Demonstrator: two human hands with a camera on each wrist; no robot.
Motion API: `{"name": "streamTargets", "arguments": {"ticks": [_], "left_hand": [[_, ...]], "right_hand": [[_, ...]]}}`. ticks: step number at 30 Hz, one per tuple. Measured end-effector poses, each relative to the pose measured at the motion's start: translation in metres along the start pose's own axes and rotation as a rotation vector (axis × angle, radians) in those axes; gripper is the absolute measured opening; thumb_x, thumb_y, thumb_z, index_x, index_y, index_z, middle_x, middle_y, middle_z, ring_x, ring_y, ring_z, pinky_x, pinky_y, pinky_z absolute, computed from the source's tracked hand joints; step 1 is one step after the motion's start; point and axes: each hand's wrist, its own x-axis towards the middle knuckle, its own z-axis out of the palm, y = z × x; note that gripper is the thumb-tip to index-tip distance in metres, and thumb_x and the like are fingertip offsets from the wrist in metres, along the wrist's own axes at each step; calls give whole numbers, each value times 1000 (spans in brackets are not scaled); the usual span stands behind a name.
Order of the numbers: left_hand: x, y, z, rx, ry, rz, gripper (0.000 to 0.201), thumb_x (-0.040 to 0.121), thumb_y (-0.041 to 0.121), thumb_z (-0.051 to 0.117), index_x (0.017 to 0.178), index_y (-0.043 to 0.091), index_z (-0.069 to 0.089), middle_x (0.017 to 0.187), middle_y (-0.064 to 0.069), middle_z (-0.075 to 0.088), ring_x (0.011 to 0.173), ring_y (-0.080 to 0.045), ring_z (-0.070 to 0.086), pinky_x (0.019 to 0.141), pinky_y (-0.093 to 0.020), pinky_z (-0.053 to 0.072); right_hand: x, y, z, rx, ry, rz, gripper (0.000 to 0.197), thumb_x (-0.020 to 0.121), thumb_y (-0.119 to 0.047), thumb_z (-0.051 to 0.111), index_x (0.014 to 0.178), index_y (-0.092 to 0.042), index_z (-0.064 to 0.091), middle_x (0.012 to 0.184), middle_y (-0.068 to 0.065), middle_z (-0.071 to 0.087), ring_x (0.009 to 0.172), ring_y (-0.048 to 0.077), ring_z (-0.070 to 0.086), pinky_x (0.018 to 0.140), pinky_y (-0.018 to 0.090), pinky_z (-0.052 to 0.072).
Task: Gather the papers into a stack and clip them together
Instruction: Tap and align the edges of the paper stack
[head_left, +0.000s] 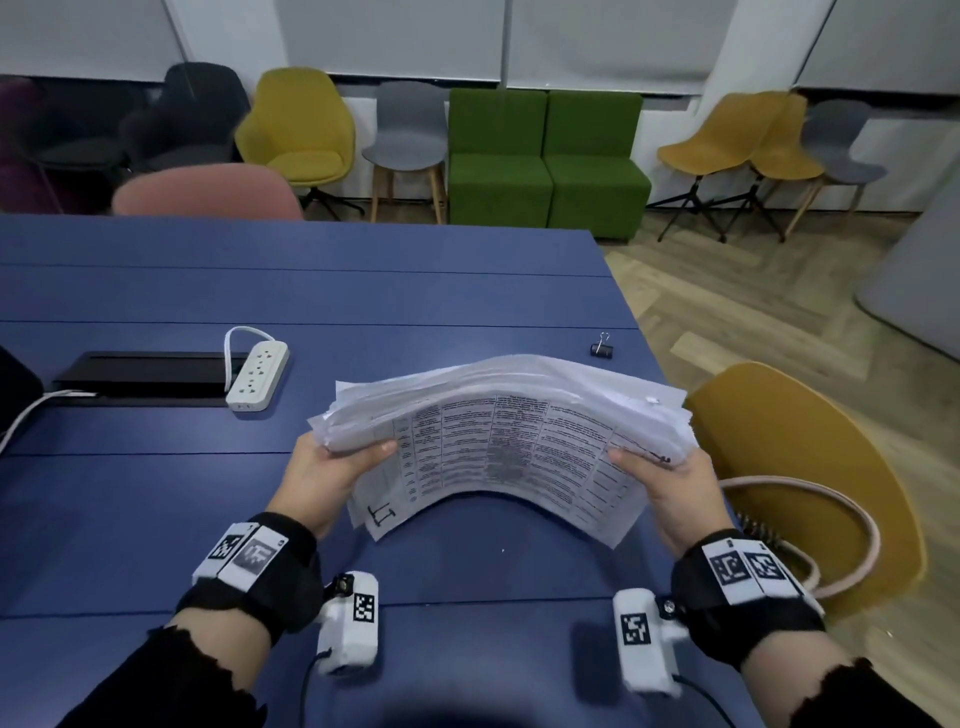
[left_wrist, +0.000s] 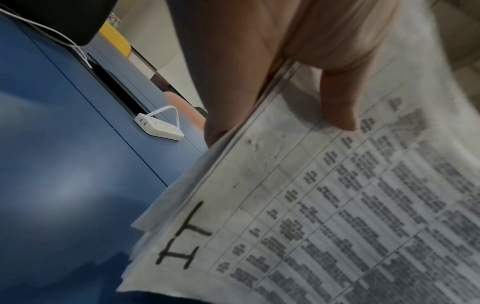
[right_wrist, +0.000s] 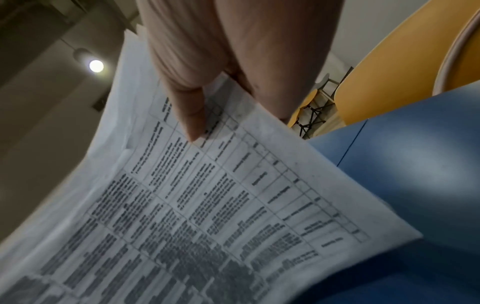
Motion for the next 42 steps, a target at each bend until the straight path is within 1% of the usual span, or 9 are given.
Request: {"name": "streamTargets", "arguments": {"ticks": [3,7,9,13,20,26,31,37,42], "left_hand": [[-5,1,3,-33,69,47,51,57,28,84,104,16,67,105,-8,74,96,-19,71,80,-28,55],[-1,7,14,-46,232,87,59,54,45,83,103,17,64,106,-12,72,94,-25,69,84,-37,55],[3,13,20,-36,296,106,53,58,50,82,97,19,65,104,-11,72,92,-22,68,86,-38,54],[10,22,35,-26,476,123,34,70,48,80,78,20,62,80,4,62,65,1,58,69,-15,46],[19,21,43,0,635,90,43,71,52,78,80,14,61,74,3,56,67,-10,51,66,-20,44],[23,19,42,26,653,70,34,73,45,80,75,18,59,77,3,58,67,-10,52,66,-21,44],[26,13,37,60,647,78,24,78,37,75,67,26,58,80,1,58,71,-13,51,71,-27,45],[22,12,37,75,601,104,23,80,40,74,70,25,59,78,0,58,67,-13,51,67,-26,46],[23,10,35,112,567,96,18,79,38,74,74,26,62,77,0,57,67,-15,52,67,-33,47]], "right_hand": [[0,-7,2,-20,15,-40,39,69,2,77,100,-17,63,92,1,73,86,17,68,75,28,54],[-1,-20,14,34,172,-24,56,44,-56,85,82,-24,60,83,1,67,74,16,62,68,30,52],[1,-28,21,30,256,-29,49,53,-65,76,67,-23,53,74,4,53,69,18,49,65,30,42],[10,-38,31,-47,389,25,53,78,-52,66,55,-24,27,57,-4,24,51,11,23,48,24,24],[20,-39,35,-140,529,116,63,71,-54,70,52,-23,19,57,-1,17,55,18,17,55,30,19],[23,-39,37,-175,549,114,47,74,-34,69,53,-20,30,54,-3,30,52,16,28,57,29,30],[24,-32,35,-206,566,50,25,79,-24,65,64,-23,45,67,-4,47,60,11,42,68,28,36],[16,-31,37,-211,505,-59,25,79,-48,67,75,-27,53,85,-5,57,81,13,51,79,28,42],[16,-26,37,-251,384,-164,9,82,-22,67,84,-27,60,89,-2,63,80,12,57,77,28,50]]}}
